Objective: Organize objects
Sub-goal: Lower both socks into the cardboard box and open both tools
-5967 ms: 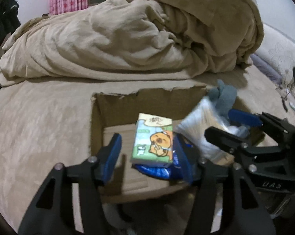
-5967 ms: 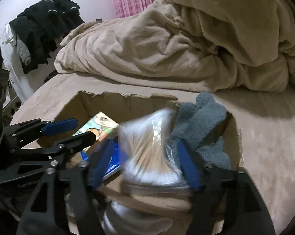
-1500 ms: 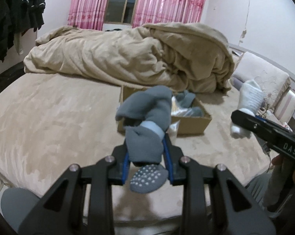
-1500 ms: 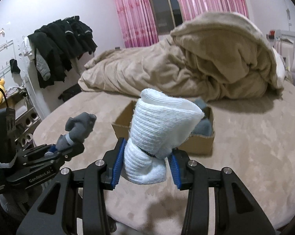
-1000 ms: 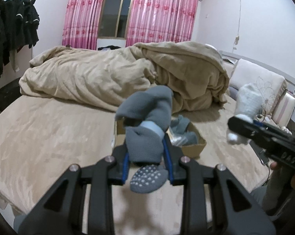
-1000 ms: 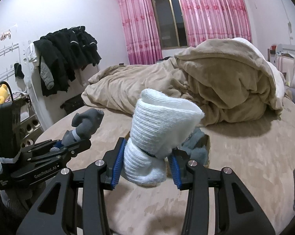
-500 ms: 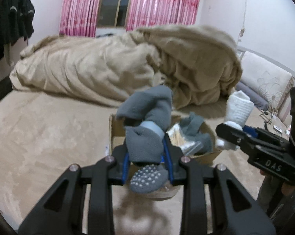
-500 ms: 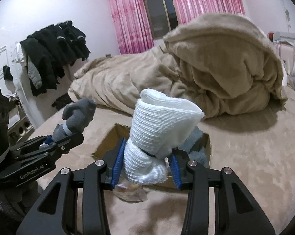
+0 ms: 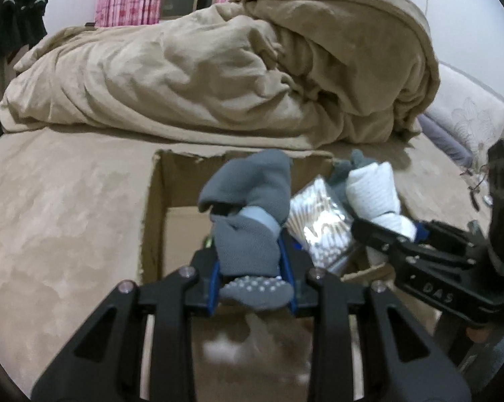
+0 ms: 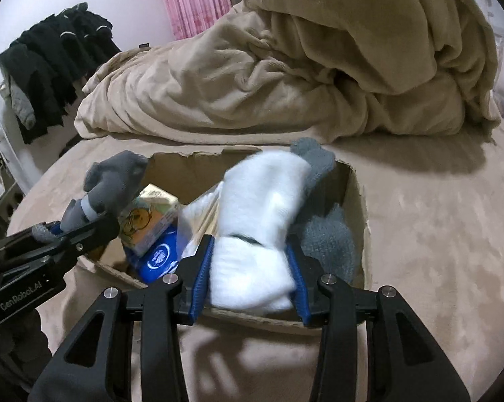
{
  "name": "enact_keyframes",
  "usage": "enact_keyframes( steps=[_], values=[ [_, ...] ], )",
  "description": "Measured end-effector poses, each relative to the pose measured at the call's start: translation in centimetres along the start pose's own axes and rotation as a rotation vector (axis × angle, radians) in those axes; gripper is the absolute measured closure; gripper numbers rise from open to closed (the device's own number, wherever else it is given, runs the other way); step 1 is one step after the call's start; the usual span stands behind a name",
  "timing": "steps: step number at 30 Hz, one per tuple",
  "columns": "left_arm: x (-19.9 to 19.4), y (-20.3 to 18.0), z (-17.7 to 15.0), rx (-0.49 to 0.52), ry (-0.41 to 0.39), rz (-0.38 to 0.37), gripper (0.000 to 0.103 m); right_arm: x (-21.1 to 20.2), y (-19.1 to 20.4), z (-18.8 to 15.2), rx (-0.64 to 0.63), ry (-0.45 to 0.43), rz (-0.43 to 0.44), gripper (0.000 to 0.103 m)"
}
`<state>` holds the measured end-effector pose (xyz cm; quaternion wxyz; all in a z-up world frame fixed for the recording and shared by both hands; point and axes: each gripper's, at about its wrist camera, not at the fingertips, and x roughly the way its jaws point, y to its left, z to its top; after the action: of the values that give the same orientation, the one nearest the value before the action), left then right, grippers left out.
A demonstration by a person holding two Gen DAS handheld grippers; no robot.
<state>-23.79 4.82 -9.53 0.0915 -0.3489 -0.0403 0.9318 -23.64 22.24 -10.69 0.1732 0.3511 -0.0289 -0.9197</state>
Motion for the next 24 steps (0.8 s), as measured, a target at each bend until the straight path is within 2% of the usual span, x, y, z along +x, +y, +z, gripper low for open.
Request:
enact_keyframes(
  steps=[13,18,20,21,22,23,24],
  values=[
    [-0.4,0.0,0.0,0.010,0.002,-0.008,0.069,0.0,-0.1,0.1,0.001,-0.006,-0.008,0.059],
    [-0.3,-0.1,0.6,0.011,0.003,-0.004,0.068,0.0,-0.4,0.8,0.016,-0.018,-0.004,0.055],
    [-0.2,-0.3,0.9,0.018,0.018,-0.005,0.064,-0.1,-0.7,1.4,0.027,-0.025,-0.002,0.055],
    [-0.1,-0.5,1.1,0.032,0.036,-0.012,0.063,-0.1,-0.8,1.6,0.029,-0.024,-0.006,0.052],
    [-0.1,-0.6,1.3,0.037,0.045,-0.014,0.061,-0.1,-0.9,1.9,0.029,-0.018,-0.004,0.039],
    [-0.4,-0.6,1.4,0.039,0.044,-0.018,0.056,-0.1,-0.9,2.2,0.029,-0.011,0.005,0.031],
    [-1.0,-0.5,1.5,0.030,0.032,-0.018,0.035,-0.3,-0.8,2.3,0.028,-0.011,0.012,0.017]
  ],
)
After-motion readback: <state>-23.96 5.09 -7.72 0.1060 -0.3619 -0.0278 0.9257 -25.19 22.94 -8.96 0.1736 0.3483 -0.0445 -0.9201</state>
